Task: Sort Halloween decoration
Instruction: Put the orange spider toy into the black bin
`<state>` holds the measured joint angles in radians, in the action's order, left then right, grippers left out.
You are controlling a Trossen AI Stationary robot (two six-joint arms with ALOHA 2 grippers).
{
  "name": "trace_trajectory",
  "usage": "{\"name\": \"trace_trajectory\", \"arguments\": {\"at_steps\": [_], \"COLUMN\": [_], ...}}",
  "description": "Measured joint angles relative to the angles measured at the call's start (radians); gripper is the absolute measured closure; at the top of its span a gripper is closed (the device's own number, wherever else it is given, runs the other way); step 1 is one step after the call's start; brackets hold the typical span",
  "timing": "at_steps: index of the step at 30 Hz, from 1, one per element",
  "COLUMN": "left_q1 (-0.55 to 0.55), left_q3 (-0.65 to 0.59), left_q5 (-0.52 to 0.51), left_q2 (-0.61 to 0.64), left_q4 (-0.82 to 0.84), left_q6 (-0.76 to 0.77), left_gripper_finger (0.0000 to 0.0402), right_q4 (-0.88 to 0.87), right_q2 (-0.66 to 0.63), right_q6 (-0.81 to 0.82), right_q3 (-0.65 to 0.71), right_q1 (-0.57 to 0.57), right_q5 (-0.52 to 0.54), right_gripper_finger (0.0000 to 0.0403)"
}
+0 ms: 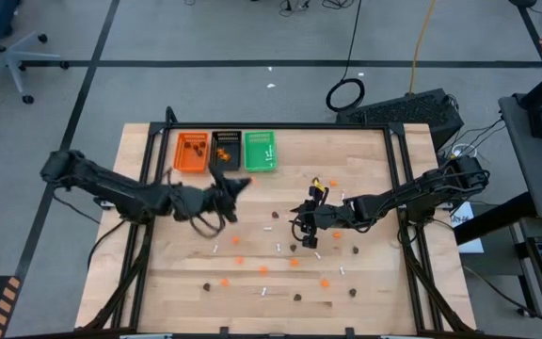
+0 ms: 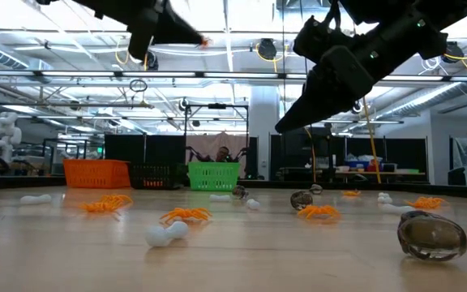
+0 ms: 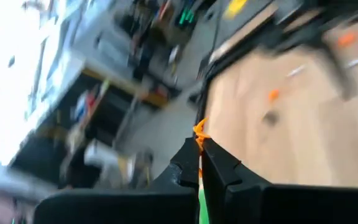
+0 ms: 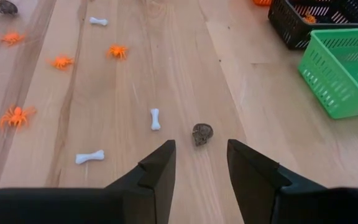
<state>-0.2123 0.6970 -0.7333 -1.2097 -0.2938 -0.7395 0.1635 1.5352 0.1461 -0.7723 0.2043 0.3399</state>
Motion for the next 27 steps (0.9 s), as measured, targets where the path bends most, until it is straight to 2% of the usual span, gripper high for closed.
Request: {"name": "trace_trajectory", "arguments": {"at_steps": [6, 9, 14, 19, 27], "left_q1": [0.219, 0.339, 0.484, 0.538, 0.562], "left_q3": [0.0, 0.0, -0.001, -0.001, -0.001], "left_q5": [-0.001, 0.066, 0.168, 0.213, 0.217], "left_q2": [0.075, 0.069, 0.017, -0.046, -0.148], "left_q4": [0.278, 0.378, 0.448, 0.436, 0.435], "left_q6": [0.233, 0.33, 0.485, 0.564, 0.577], "left_gripper_finger": [0.0401, 0.0401, 0.0401, 0.0401, 0.0401], "right_q4": [-0.032, -0.033, -0.026, -0.019, -0.018], "right_q2": [0.001, 0.001, 0.001, 0.001, 0.001], "right_q6": [0.025, 0.025, 0.026, 0.026, 0.026], "right_q3": [0.0, 0.0, 0.0, 0.0, 0.0], "right_q1": [0.0, 0.0, 0.0, 0.0, 0.0], "right_q5": [-0.001, -0.001, -0.001, -0.002, -0.002], "right_gripper_finger": [0.0273, 0.0273, 0.0273, 0.0273, 0.0273]}}
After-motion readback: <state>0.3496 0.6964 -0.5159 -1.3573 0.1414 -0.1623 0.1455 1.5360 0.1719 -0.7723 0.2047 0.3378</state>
